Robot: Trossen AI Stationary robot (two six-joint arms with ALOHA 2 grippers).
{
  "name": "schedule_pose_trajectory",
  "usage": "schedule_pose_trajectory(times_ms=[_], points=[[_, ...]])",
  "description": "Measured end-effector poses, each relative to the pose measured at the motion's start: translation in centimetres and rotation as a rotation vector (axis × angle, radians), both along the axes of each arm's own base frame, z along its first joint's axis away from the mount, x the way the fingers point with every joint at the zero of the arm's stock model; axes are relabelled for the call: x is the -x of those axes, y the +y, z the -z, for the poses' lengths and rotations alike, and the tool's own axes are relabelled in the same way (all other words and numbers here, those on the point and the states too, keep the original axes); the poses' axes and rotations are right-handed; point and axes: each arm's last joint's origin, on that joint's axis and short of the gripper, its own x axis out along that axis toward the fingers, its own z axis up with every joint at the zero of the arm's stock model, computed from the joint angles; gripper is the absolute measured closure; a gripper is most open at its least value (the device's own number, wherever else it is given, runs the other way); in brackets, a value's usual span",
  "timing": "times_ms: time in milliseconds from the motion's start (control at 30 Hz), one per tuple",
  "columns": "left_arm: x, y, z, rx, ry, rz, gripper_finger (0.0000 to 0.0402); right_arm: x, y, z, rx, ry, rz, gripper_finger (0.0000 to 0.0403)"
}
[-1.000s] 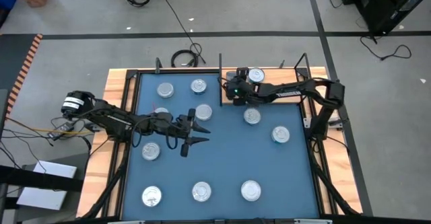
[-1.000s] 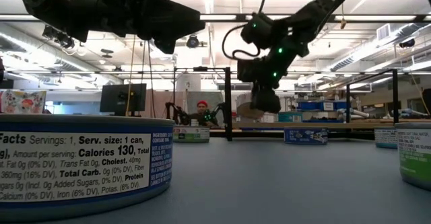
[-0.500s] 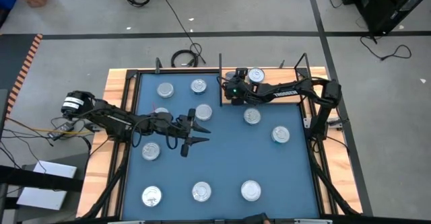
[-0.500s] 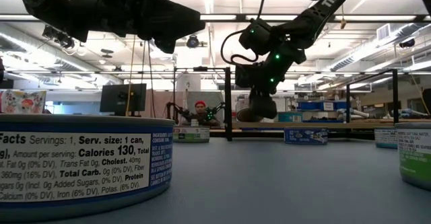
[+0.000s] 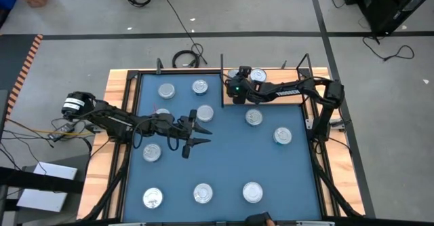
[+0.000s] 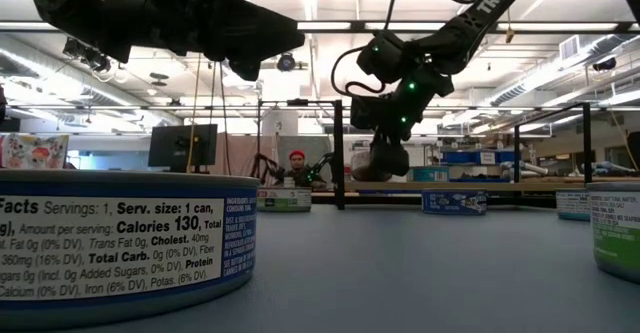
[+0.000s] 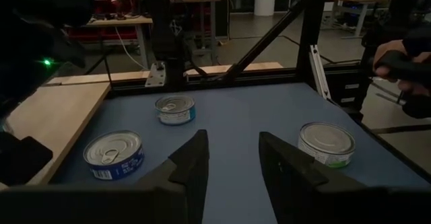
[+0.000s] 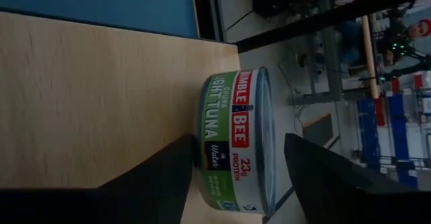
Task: Stack canned seafood by type on shelf
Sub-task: Put the middle right green tuna can on the shelf, then put the top center blue tuna can on the shelf
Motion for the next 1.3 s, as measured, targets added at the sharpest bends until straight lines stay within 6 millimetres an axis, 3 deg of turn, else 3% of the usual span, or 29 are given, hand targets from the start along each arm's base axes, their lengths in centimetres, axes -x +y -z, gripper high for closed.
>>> schedule_pose_trajectory(times_ms=[233, 1033, 1300], points=[[0.0, 0.0, 0.0, 0.0, 0.001, 0.0, 0.0266, 0.0, -0.2, 0.0, -0.063, -0.065, -0.008, 0.0159], [0.0, 0.0, 0.1, -0.001, 0.007, -0.001, 0.0266, -0.1, -0.6, -0.3, -0.044, -0.106, -0.005, 0.017], [0.0, 0.0, 0.3, -0.003, 0.031, -0.004, 0.0266, 0.3, 1.0, -3.6, 0.03, -0.152, 0.007, 0.0183]])
